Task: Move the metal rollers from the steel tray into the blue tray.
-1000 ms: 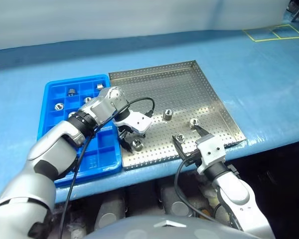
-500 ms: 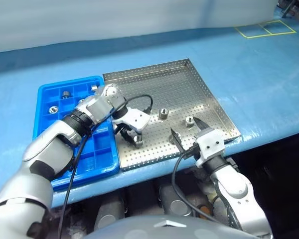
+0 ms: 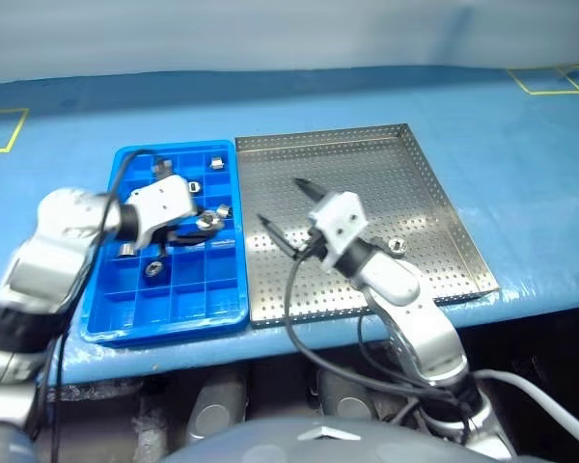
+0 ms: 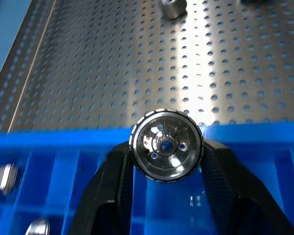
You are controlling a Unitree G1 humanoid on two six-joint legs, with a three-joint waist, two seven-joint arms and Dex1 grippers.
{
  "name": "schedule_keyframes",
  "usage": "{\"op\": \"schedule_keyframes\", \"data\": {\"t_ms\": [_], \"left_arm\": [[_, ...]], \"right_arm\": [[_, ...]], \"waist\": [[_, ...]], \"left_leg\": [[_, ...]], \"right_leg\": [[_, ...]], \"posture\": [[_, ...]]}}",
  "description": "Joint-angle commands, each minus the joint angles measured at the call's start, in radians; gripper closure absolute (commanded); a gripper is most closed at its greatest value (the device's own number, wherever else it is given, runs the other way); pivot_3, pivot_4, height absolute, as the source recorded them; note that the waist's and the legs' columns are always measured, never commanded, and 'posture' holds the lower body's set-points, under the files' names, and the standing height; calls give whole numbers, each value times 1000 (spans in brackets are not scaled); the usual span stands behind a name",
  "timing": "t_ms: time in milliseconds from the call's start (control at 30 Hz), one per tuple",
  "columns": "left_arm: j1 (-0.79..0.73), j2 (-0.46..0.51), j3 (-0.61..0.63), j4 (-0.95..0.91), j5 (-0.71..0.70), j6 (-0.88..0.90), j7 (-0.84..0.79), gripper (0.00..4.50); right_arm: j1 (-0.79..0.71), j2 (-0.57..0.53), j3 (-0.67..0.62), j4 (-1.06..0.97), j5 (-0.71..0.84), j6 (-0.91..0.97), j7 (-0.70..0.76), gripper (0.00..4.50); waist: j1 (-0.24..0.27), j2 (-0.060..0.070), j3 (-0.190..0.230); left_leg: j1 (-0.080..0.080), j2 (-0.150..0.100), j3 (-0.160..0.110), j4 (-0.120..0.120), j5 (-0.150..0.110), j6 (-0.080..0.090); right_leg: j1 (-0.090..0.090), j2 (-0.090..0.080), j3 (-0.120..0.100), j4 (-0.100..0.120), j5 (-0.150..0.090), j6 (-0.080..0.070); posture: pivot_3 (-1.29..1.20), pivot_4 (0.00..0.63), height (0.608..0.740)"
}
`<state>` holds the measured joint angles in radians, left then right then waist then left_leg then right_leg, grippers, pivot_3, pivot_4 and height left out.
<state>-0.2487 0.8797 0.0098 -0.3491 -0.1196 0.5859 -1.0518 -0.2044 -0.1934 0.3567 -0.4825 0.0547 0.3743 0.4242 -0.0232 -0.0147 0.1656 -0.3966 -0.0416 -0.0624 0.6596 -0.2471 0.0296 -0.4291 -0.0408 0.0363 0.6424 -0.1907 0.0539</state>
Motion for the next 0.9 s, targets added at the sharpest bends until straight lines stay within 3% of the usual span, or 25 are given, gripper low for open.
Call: {"op": "schedule_keyframes", "data": {"t_ms": [33, 200, 400, 667, 900], "left_arm": [[221, 12, 221, -240, -1, 162, 87, 2785], [519, -51, 429, -457, -1, 304, 161, 2785], [649, -113, 466, -549, 3, 359, 249, 2785], [594, -108, 350, -492, 23, 373, 366, 2785], [494, -75, 267, -419, 23, 383, 418, 2785]], "right_arm": [[-61, 25, 61, 67, 32, -59, 82, 302], [-104, 72, 134, 186, 61, -103, 171, 302], [-109, 90, 217, 300, 57, -165, 266, 302], [-88, 76, 222, 302, 39, -180, 279, 302], [-63, 55, 193, 263, 31, -162, 252, 302]], "waist": [[30, -1, 0], [93, -2, 0], [156, -1, 1], [200, -1, 0], [206, -1, 0]], "left_leg": [[0, 0, -1, 0, 0, 0], [0, 0, -4, 0, -2, -2], [3, 0, -16, -2, 2, -10], [3, 1, -22, -5, 6, -16], [3, 1, -24, -11, 8, -20]], "right_leg": [[0, -1, -2, 0, 0, 0], [1, -2, -7, -2, -3, -5], [2, -1, -18, 0, -11, -8], [2, 2, -22, 2, -12, -12], [1, 3, -23, 2, -13, -15]], "posture": [[262, 150, 740], [345, 150, 740], [424, 150, 740], [383, 150, 740], [345, 150, 740]]}}
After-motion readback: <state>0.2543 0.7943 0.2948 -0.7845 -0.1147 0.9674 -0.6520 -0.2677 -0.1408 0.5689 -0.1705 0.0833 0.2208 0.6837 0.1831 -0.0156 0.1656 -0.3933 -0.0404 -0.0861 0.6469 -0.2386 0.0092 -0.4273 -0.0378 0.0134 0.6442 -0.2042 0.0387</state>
